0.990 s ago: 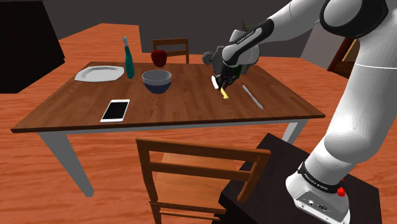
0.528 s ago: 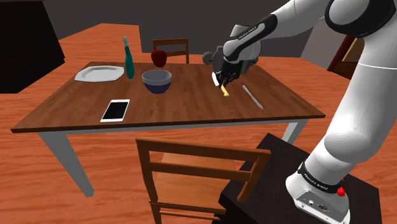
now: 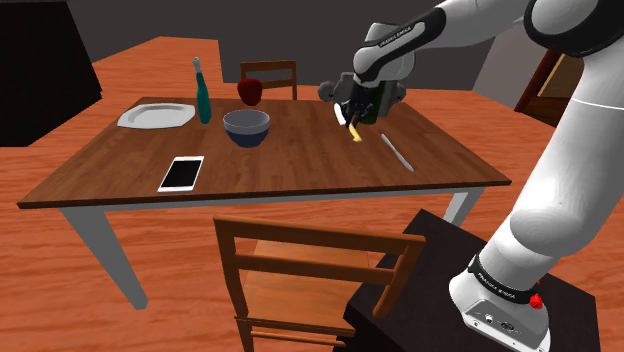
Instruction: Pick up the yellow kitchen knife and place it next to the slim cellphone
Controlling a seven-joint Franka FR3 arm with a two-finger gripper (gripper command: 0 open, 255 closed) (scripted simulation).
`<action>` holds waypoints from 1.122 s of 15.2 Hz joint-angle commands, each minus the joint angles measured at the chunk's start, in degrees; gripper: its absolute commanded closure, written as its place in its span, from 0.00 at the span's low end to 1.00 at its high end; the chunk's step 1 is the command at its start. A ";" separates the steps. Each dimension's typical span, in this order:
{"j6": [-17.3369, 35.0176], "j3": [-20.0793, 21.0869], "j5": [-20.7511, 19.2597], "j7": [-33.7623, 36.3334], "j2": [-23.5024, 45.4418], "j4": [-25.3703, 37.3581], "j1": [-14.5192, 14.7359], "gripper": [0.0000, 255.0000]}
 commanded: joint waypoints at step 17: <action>-2.36 7.92 -6.20 22.10 -3.80 -1.40 10.50 1.00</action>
